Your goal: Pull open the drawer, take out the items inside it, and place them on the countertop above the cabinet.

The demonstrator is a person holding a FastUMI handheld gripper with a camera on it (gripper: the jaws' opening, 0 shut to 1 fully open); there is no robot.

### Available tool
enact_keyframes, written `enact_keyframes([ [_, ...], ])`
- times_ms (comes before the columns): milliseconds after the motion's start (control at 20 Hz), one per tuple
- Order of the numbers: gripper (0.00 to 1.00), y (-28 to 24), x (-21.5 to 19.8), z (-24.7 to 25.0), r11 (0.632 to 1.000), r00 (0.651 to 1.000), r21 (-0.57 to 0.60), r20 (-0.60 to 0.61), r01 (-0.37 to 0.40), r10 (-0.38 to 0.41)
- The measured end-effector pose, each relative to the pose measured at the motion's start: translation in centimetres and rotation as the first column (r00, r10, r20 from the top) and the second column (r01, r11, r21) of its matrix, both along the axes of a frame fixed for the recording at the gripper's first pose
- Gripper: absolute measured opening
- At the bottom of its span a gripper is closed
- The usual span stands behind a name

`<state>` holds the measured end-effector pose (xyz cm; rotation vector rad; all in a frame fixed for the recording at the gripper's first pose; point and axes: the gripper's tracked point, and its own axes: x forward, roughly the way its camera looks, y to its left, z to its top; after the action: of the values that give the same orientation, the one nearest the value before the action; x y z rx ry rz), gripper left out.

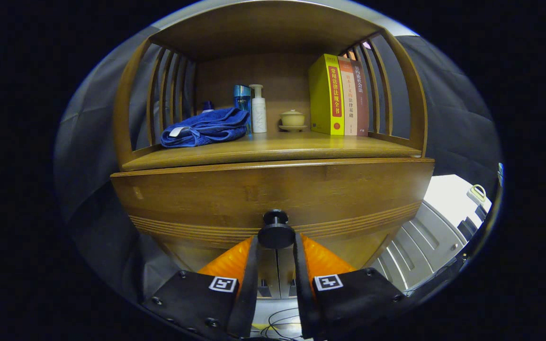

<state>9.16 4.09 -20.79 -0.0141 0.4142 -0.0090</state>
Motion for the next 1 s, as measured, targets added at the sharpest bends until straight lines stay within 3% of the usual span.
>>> enact_keyframes([
  [50,0.22,-0.8,0.2,0.8,0.999,0.999,-0.019,0.039,0.035,-0.034],
  [100,0.09,-1.7,0.2,0.7,0.998,0.998,-0.033,0.003,0.055,-0.055],
  [250,0.16,-0.5,-0.9,-0.7,1.0,0.999,0.021,-0.043,0.018,-0.017],
  [450,0.66,-0.4,0.0,-0.9,1.0,0.999,0.012,-0.031,0.013,-0.013],
  [950,0.69,-0.3,2.6,-1.1,0.999,0.999,0.022,-0.027,0.023,-0.023],
  [1000,0.65,-0.3,2.7,-0.9,1.0,1.0,0.015,-0.016,0.024,-0.024],
])
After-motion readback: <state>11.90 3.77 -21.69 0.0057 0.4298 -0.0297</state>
